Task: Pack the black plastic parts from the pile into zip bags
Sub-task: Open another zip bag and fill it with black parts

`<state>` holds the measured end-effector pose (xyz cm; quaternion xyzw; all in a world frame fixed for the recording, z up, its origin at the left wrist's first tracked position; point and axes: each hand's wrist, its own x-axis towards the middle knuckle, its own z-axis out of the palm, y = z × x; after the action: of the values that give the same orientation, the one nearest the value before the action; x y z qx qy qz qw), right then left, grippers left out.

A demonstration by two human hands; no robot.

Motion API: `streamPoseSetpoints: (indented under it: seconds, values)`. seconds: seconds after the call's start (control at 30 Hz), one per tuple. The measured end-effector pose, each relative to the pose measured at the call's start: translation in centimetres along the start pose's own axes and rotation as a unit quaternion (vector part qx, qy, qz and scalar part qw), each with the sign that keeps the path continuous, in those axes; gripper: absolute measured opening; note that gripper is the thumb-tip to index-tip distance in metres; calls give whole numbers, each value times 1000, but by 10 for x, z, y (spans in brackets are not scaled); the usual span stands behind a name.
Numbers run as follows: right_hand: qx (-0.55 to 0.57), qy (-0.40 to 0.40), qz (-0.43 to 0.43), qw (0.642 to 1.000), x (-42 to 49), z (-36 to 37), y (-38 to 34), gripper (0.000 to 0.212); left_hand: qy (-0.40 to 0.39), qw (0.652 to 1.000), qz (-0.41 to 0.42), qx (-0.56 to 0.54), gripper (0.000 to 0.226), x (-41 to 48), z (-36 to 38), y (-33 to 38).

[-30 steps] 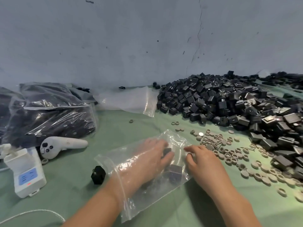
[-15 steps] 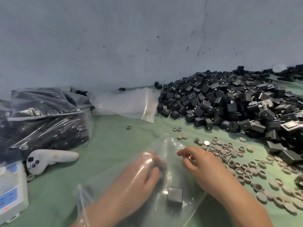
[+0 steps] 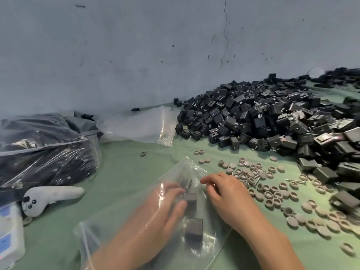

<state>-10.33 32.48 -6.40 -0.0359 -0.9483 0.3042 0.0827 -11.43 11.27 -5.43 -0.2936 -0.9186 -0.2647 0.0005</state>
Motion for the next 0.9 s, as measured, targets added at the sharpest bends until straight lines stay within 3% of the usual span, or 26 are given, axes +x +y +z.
streamPoseSetpoints:
  seconds: [0.1,0.27,0.43,0.53,0.63,0.73,0.9]
  values:
    - [-4,16,1,1000,-3,6,1,26,-8,1000,-2,6,47,7,4,3]
    - [2,40,-5,999,-6,12,4,26,19,999,-15,31,25,21,7,5]
    - [2,66,-8,998,-8,16,4,25,31,996,-76,32,40,26,8,9]
    - [2,75,-14,997,-10,17,4,24,47,995,-81,20,26,21,5,9]
    - [18,82,-19,996,-11,17,5,24,-7,997,-48,-58,12,8,-2,6]
    - [29,88,-18,996,-11,16,4,25,-70,995,-7,-69,20,-2,-2,5]
    - [43,94,-14,995,-12,16,3,27,-44,999,18,11,44,7,8,8]
